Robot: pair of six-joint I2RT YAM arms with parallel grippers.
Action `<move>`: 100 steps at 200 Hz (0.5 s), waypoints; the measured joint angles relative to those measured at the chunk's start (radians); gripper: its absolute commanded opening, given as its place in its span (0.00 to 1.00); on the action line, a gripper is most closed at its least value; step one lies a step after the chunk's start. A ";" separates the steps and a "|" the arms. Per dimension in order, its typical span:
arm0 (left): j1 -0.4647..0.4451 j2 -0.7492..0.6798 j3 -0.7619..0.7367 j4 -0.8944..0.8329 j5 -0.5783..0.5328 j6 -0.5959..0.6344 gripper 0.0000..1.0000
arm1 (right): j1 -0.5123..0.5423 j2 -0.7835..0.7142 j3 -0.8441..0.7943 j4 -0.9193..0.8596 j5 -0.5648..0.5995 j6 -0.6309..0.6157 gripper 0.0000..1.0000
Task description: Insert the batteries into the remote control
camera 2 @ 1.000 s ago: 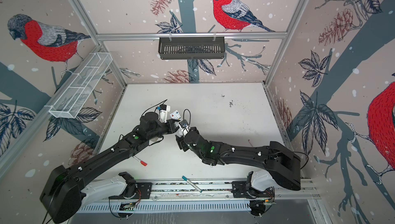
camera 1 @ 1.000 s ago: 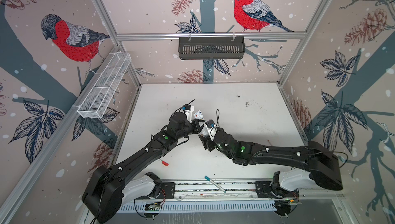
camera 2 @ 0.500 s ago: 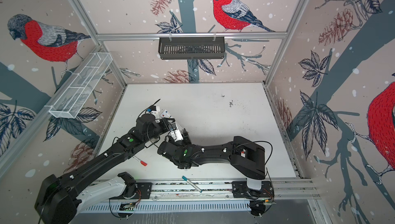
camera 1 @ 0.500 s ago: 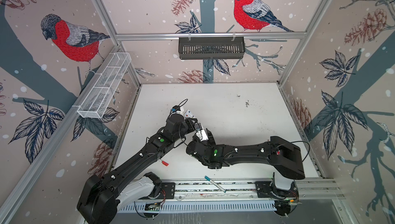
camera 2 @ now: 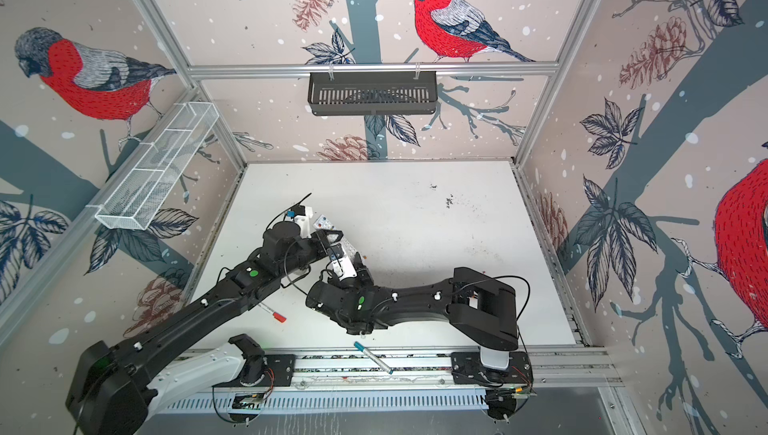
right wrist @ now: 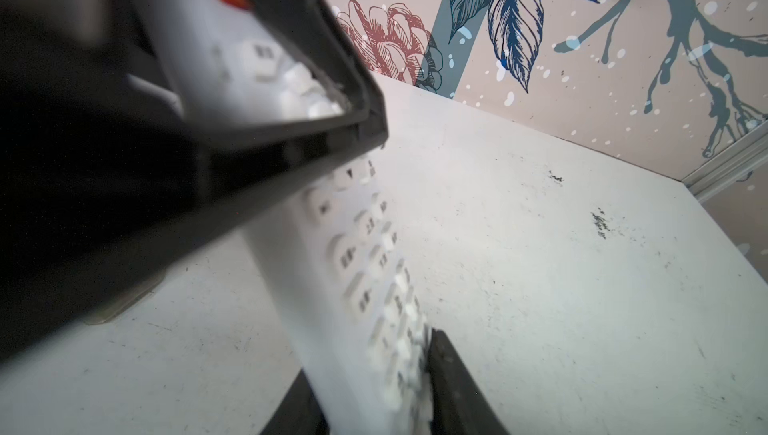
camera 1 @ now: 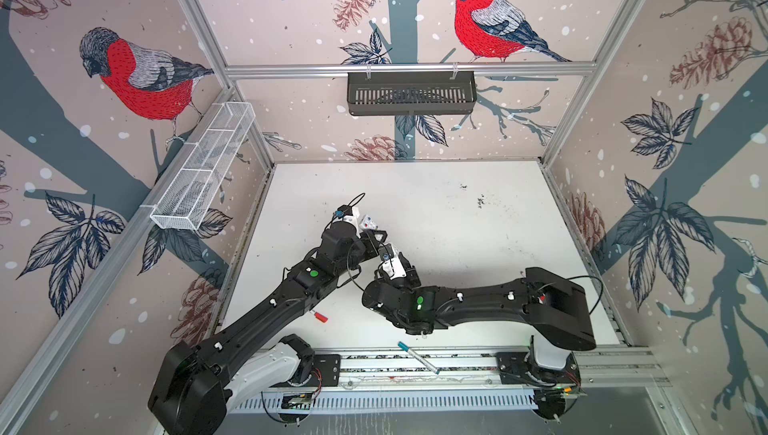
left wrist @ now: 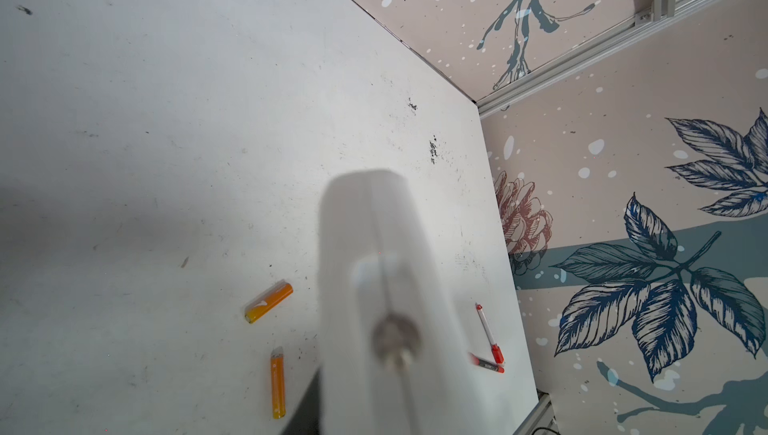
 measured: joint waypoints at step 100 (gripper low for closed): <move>0.003 -0.153 -0.006 0.105 0.131 0.171 0.97 | -0.099 -0.324 -0.284 0.244 -0.429 -0.195 0.21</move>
